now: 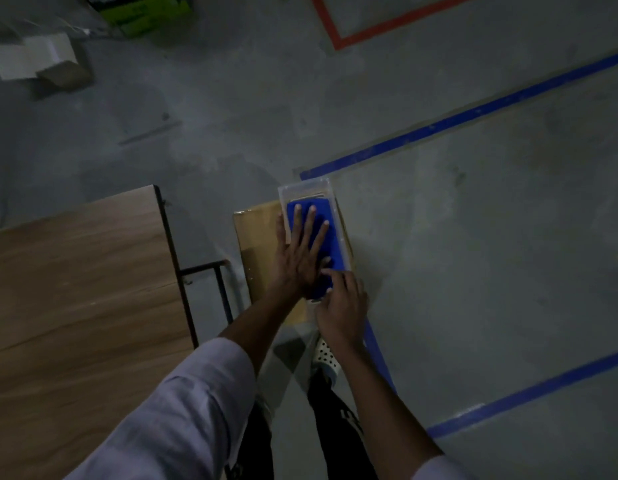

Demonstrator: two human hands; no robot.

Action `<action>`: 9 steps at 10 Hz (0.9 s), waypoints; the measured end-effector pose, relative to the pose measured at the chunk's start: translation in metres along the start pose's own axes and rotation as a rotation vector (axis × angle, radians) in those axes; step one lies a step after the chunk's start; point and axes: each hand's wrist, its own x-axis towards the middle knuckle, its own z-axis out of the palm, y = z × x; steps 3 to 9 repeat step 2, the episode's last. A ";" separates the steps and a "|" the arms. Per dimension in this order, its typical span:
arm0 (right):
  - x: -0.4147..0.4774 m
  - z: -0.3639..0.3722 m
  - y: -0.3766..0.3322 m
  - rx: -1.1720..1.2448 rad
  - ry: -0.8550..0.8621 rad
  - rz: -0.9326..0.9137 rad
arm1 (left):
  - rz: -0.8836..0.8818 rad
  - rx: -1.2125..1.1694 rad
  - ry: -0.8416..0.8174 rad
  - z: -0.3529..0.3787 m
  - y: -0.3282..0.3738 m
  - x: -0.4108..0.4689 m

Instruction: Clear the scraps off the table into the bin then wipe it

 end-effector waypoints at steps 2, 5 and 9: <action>0.016 -0.009 0.007 -0.342 -0.292 -0.113 | -0.045 -0.014 0.021 -0.026 -0.004 -0.011; 0.016 -0.009 0.007 -0.342 -0.292 -0.113 | -0.045 -0.014 0.021 -0.026 -0.004 -0.011; 0.016 -0.009 0.007 -0.342 -0.292 -0.113 | -0.045 -0.014 0.021 -0.026 -0.004 -0.011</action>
